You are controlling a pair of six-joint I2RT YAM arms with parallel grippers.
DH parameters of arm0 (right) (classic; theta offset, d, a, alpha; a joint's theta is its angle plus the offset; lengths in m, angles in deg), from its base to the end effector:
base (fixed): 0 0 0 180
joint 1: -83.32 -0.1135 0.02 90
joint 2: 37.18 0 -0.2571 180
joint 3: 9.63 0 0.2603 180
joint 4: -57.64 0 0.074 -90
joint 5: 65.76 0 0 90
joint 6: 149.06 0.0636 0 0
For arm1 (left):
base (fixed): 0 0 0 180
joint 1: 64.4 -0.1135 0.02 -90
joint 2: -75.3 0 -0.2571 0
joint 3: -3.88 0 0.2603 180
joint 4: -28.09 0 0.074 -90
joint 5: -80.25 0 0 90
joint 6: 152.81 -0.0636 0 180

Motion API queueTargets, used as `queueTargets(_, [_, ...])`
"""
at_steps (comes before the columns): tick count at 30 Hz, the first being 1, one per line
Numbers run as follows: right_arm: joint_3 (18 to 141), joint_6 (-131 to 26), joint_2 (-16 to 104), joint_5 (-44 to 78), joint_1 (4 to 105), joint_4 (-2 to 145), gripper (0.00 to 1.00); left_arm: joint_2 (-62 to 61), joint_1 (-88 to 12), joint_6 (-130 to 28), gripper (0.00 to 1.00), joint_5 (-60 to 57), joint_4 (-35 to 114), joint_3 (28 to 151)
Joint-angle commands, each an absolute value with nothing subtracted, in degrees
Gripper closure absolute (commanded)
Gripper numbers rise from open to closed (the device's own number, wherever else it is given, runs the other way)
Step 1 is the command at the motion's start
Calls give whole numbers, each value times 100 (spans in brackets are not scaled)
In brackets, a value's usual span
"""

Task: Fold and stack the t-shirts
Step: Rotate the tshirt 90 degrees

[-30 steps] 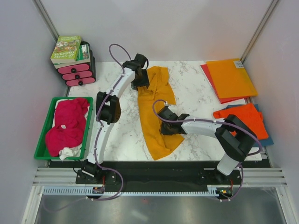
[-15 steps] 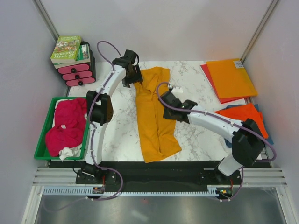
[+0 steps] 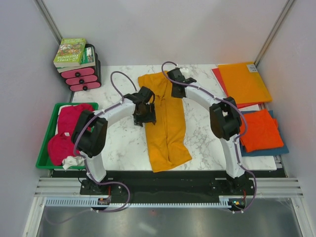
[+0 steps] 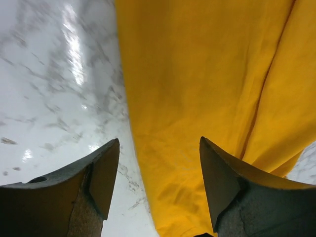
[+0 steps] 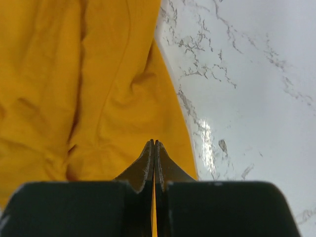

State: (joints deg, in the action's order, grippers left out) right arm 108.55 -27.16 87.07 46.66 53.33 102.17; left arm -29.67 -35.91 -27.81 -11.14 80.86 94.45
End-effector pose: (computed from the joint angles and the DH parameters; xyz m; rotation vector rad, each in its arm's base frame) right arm 0.4520 0.2328 0.1959 0.2068 2.3577 0.0334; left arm 0.3452 -0.1856 0.1703 -0.1645 2.7731 -0.2664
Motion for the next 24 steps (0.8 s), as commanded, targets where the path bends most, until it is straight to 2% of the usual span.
queueTargets(1, [11539, -2830, 9262, 4314, 5397, 10331, 100, -2866, -3058, -2519, 28, -1001, 7332, 9068])
queueTargets(6, [11944, -2865, 9799, 4165, 5423, 10401, 100, -3184, -2618, -2432, 29, -1036, 7341, 9059])
queueTargets(10, [12085, -2769, 10054, 4095, 5572, 10577, 100, -3421, -2635, -2528, 29, -1247, 7472, 9138])
queueTargets(16, [12173, -2567, 10318, 3769, 5968, 10621, 100, -3939, -2995, -2871, 29, -1221, 7868, 9647])
queueTargets(24, [13051, -2566, 10915, 3479, 6232, 10761, 100, -4537, -3268, -3240, 28, -1300, 8228, 10517])
